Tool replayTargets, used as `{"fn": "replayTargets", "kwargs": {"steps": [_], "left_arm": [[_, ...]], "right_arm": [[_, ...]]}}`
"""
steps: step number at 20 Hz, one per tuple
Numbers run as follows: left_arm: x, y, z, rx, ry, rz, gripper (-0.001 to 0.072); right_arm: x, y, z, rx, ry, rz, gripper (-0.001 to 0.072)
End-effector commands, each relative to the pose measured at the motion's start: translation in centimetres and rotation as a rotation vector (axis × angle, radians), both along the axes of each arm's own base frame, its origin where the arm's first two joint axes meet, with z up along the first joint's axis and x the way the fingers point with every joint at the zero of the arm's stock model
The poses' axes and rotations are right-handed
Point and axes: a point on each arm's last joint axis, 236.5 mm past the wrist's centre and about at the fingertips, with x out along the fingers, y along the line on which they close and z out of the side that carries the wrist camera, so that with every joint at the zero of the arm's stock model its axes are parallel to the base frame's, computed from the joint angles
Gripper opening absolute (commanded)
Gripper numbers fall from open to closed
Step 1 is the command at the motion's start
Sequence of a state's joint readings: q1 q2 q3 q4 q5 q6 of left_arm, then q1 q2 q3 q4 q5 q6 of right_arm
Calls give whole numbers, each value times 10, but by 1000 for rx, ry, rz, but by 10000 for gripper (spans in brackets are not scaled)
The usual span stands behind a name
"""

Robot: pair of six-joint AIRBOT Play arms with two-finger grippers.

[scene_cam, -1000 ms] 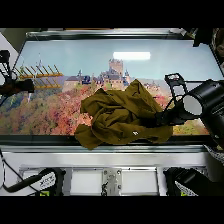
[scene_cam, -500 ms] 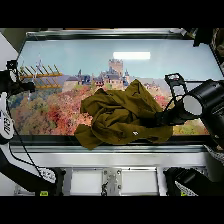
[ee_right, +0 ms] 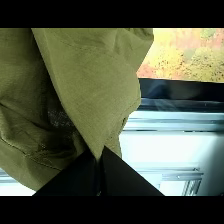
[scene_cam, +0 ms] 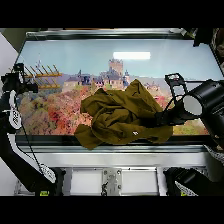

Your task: Fold the clothes and pants, and hang the long-sleeved shirts on hangers.

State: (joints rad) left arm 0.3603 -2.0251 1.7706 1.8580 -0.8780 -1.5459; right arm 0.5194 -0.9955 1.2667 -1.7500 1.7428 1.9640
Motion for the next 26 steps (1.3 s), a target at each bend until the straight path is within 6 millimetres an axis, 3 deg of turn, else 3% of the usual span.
{"fn": "replayTargets", "kwargs": {"steps": [1,6,9,12,13,19,22,26], "left_arm": [[2,0,-10,5,-8,-16,712],[-1,-1,-15,-2,9,-12,711],[-6,-1,-17,-8,27,-6,465],[-8,-2,-17,-11,40,-2,128],[-9,-2,-17,-11,41,-1,52],[-3,-13,-10,-2,38,-25,14],[4,-14,30,20,-27,-26,14],[-2,-21,103,40,-105,-13,14]], "right_arm": [[0,0,0,0,1,0,16],[0,0,0,0,1,0,16],[0,0,0,0,1,0,16],[0,0,0,0,1,0,16],[0,0,0,0,1,0,16],[0,0,0,0,1,0,16],[0,0,0,0,1,0,17],[0,0,0,0,1,0,16]]}}
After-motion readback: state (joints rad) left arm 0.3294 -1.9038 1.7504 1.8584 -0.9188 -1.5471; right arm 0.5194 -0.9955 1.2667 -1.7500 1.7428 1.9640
